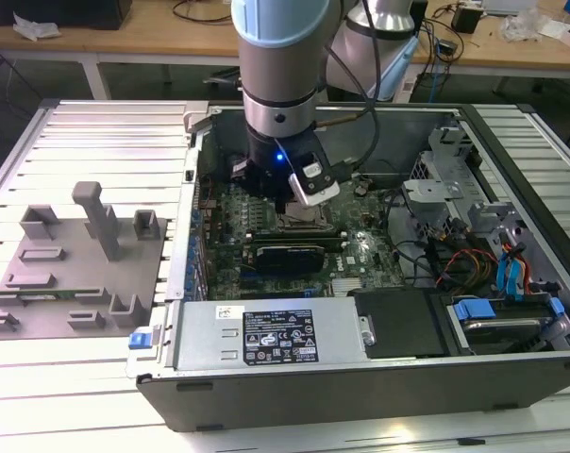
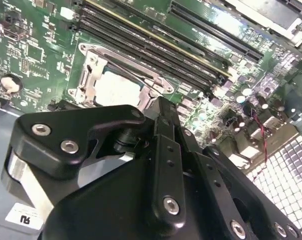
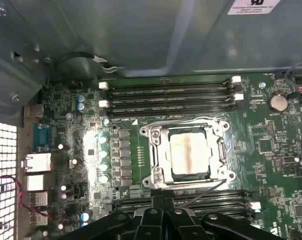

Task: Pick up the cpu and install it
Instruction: 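Install the second cpu locking lever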

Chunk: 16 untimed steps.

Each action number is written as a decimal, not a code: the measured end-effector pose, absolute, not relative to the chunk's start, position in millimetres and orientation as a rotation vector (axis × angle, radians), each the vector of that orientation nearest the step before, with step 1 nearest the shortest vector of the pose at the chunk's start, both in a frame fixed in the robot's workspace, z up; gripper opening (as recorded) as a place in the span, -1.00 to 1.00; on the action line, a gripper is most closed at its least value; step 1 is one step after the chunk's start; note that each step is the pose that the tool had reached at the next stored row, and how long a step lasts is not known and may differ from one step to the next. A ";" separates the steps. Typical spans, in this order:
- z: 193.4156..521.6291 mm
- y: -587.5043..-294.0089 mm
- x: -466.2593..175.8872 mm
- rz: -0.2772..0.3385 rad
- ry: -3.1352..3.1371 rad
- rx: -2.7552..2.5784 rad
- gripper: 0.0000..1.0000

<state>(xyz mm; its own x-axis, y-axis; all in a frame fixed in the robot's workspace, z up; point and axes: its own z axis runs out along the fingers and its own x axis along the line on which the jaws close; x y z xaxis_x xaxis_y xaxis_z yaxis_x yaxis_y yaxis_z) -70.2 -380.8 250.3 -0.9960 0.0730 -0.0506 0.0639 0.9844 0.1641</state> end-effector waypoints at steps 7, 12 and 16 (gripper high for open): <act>250.1 -381.9 -49.2 0.226 3.083 0.105 -0.79; 248.7 -384.6 -49.6 0.220 3.084 0.096 -0.79; 246.2 -384.6 -62.0 0.220 3.082 0.096 -0.79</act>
